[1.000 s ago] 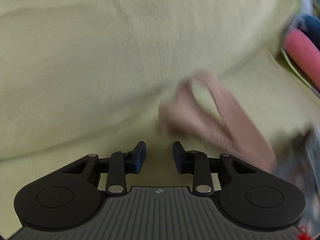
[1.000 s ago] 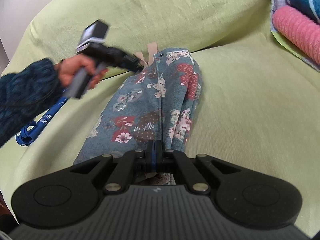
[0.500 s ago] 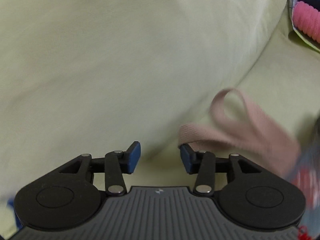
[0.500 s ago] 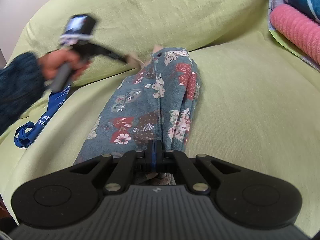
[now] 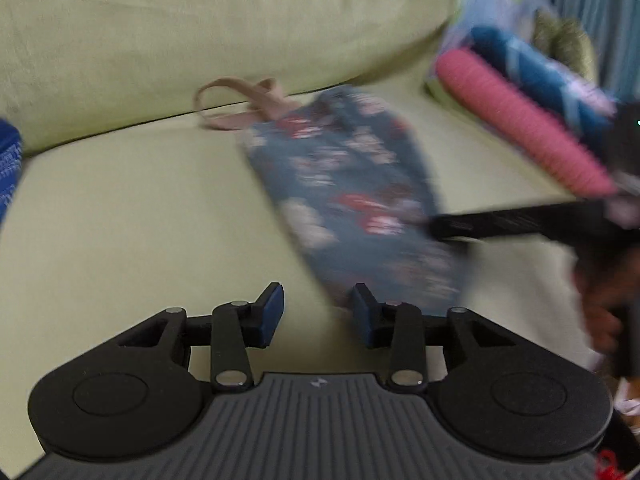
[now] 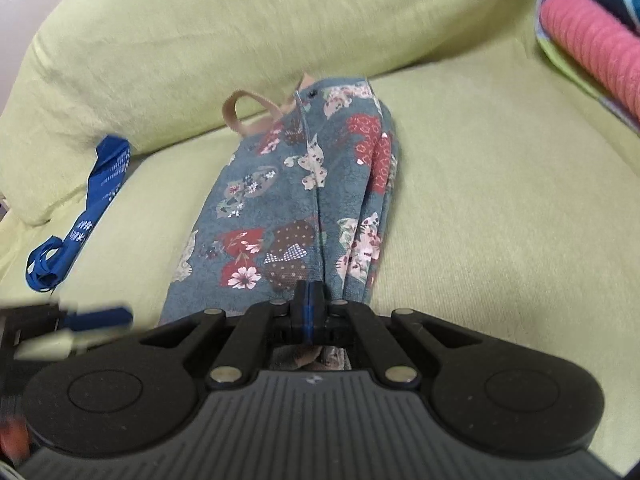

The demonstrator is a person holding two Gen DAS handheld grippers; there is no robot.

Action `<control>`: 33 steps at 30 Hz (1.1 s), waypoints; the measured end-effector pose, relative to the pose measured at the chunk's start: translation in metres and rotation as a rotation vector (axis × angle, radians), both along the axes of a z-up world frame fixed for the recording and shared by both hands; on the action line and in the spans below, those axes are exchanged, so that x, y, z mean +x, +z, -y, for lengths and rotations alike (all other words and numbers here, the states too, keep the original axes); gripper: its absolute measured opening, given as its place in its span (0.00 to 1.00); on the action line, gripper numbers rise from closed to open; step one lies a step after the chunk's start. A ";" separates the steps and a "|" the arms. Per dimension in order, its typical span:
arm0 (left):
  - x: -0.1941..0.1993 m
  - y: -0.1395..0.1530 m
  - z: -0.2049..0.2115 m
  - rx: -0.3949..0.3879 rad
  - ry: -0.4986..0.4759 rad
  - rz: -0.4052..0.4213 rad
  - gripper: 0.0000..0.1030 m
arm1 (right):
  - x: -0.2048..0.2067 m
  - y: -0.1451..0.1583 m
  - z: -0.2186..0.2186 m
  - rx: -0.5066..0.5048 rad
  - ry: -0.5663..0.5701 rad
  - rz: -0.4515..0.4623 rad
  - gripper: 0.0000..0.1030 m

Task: Fold shopping bag
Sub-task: 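Release the tote and pull both grippers back from it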

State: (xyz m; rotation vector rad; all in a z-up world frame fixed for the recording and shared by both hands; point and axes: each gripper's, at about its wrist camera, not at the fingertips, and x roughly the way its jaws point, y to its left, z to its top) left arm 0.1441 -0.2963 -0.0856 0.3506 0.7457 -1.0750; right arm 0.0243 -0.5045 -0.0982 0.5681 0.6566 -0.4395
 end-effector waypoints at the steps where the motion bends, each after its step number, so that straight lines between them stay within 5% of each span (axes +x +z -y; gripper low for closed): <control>1: -0.011 0.004 -0.002 -0.015 -0.016 0.015 0.42 | 0.001 0.002 -0.001 -0.007 0.008 -0.009 0.00; 6: -0.038 -0.008 0.013 0.074 -0.072 0.079 0.41 | 0.000 0.003 -0.020 -0.106 0.051 -0.045 0.03; 12: -0.040 -0.023 0.013 0.048 -0.002 0.061 0.48 | 0.007 -0.010 -0.044 -0.296 0.062 -0.084 0.01; 15: -0.037 -0.012 0.016 0.094 0.081 0.002 0.50 | 0.007 0.000 -0.039 -0.250 0.061 -0.101 0.04; 16: -0.040 -0.007 0.014 0.105 0.109 -0.005 0.50 | 0.004 0.005 -0.038 -0.227 0.057 -0.095 0.13; 17: -0.043 -0.002 0.012 0.112 0.132 -0.004 0.50 | -0.002 0.009 -0.038 -0.211 0.046 -0.073 0.38; 18: -0.046 0.002 0.010 0.119 0.154 -0.004 0.51 | -0.010 0.015 -0.041 -0.213 0.023 -0.051 0.49; 33: -0.094 0.046 -0.035 0.107 0.238 -0.019 0.62 | -0.129 0.041 -0.105 -0.124 -0.143 0.187 0.51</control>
